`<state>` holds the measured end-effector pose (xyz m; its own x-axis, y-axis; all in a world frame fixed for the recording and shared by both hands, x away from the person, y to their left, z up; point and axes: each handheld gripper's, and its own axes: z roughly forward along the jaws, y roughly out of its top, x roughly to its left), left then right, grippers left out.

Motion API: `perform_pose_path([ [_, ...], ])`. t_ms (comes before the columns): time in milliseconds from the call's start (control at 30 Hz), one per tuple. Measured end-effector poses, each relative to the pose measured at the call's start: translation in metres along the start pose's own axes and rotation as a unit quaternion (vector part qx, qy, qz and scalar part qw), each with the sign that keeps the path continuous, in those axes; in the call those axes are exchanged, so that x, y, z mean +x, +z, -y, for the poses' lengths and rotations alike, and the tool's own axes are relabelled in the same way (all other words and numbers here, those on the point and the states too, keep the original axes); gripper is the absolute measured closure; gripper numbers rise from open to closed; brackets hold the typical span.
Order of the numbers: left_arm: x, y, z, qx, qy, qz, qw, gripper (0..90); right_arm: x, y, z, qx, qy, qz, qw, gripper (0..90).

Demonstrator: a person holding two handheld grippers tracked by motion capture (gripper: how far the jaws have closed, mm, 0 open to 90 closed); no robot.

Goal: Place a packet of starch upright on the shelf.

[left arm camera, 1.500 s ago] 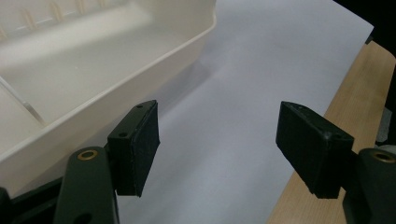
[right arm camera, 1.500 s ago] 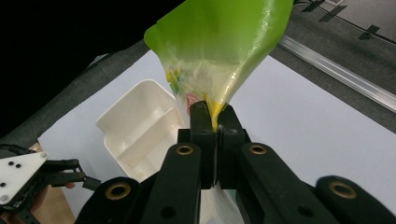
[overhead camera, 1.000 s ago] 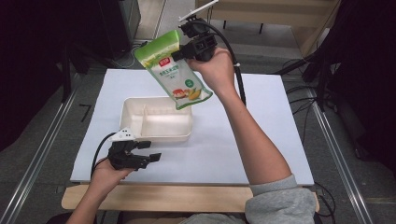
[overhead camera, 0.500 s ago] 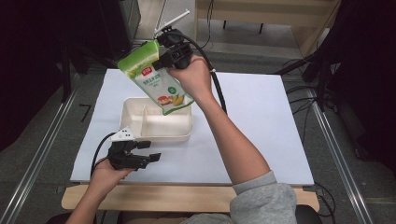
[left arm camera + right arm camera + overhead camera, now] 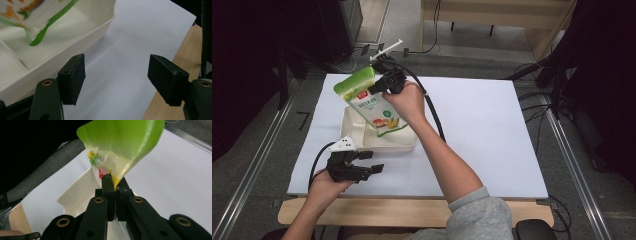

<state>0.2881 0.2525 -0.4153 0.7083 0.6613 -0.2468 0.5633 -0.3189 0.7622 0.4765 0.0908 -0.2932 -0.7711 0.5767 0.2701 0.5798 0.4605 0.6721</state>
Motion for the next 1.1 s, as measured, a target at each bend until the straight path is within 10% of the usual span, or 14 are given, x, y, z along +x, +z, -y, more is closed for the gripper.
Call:
perform_pose_path([
  [800,0.0,0.003,0.0,0.006,0.001,0.001,1.0,31.0,-0.063,-0.015,0.059,-0.024,0.027,0.008,0.9993,84.9],
  [1100,0.0,0.004,0.0,0.012,0.0,0.002,0.9999,31.0,-0.071,-0.023,0.075,-0.03,0.026,0.011,0.9991,49.9],
])
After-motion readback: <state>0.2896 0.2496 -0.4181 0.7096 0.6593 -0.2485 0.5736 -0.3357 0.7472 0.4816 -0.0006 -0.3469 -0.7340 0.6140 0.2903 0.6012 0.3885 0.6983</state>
